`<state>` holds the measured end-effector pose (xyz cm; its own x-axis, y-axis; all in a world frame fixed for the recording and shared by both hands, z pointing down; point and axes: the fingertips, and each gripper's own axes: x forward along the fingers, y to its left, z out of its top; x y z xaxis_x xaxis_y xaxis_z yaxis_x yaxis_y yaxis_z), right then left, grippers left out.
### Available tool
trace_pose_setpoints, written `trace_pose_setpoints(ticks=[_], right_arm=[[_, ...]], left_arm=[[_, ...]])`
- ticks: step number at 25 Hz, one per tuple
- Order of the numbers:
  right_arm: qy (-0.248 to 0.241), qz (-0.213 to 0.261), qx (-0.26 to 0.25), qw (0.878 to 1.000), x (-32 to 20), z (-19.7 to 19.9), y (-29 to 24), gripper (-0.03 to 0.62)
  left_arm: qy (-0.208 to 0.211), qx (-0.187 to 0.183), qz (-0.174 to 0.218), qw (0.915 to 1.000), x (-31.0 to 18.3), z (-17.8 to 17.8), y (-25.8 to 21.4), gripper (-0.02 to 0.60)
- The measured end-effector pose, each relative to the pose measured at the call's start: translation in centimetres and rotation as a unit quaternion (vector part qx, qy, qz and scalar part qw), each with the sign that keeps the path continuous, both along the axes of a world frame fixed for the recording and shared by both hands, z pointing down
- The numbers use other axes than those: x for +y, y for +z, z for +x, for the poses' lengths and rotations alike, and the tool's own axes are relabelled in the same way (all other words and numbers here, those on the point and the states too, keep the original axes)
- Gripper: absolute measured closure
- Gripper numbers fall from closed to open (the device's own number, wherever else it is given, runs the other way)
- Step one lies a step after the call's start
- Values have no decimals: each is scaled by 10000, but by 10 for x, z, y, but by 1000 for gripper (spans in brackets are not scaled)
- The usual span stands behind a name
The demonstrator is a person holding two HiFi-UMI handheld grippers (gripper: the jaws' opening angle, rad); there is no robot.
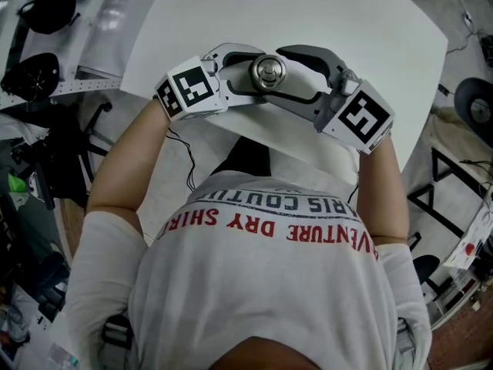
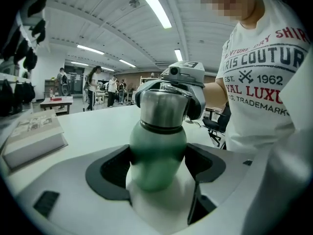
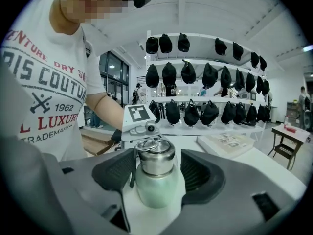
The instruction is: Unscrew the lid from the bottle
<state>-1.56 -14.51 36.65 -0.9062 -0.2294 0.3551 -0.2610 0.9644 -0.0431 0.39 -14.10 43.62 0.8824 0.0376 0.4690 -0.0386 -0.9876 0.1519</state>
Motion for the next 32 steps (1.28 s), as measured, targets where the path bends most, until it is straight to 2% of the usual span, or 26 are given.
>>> trace_pose_setpoints(ticks=[4, 9, 14, 19, 26, 32], right_arm=[[388, -27, -171, 9991, 3, 3, -5, 301], [1059, 123, -152, 9942, 2, 6, -3, 302], [1699, 211, -189, 9851, -1, 9, -3, 303], [2016, 242, -247, 9789, 1, 0, -2, 303], [2496, 334, -139, 9677, -5, 8, 3, 303], [2528, 355, -128, 9668, -5, 6, 6, 320]], left_arm=[[-588, 160, 24, 9981, 0, 2, -1, 224], [-1276, 251, 79, 9915, -2, 2, -2, 224], [-1998, 274, 104, 9794, -2, 2, -1, 224], [-2655, 297, 113, 9636, -4, -1, 1, 225], [-3061, 344, 151, 9513, -4, 0, 0, 225], [-3242, 378, 185, 9450, -4, 1, -1, 225]])
